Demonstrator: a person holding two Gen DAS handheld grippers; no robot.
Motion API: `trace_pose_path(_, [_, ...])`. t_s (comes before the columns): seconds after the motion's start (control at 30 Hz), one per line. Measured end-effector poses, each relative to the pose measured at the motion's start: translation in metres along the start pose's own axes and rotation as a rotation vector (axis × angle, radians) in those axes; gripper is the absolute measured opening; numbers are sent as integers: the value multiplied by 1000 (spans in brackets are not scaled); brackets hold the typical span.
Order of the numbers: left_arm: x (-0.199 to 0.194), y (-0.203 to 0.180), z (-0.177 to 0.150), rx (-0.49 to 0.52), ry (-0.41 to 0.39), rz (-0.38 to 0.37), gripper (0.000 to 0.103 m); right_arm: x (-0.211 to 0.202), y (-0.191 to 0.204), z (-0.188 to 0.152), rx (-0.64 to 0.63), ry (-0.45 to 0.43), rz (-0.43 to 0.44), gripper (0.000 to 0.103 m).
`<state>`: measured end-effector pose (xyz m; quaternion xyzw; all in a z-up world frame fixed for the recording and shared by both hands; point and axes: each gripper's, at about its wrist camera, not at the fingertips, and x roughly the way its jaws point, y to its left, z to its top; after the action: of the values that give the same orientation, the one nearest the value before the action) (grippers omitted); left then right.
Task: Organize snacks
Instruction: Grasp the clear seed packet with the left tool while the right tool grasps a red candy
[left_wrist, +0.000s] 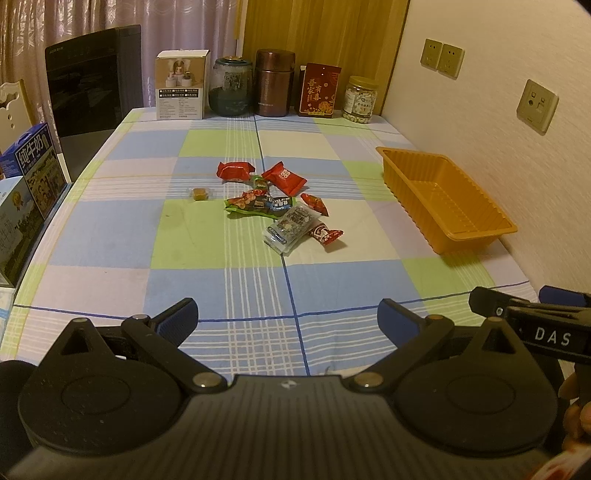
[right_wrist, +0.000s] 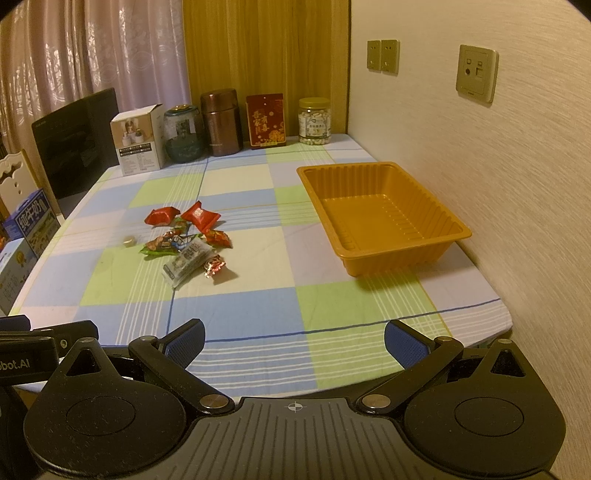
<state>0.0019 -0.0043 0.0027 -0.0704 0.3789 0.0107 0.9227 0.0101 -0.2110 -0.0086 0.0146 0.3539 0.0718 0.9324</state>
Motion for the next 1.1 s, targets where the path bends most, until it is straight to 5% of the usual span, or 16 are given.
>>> trace_pose_path(0.43, [19, 14, 1, -9, -5, -24, 103, 27, 3, -6, 11, 23, 22, 103])
trace_pose_path(0.87, [78, 46, 24, 3, -1, -13, 100, 85, 20, 12, -19, -14, 107, 102])
trace_pose_path(0.97, [98, 57, 31, 6, 11, -24, 96, 107, 27, 19, -42, -9, 144, 85])
trace_pose_path(1.1, [120, 65, 39, 40, 13, -34, 94, 140, 36, 29, -58, 4, 176, 80])
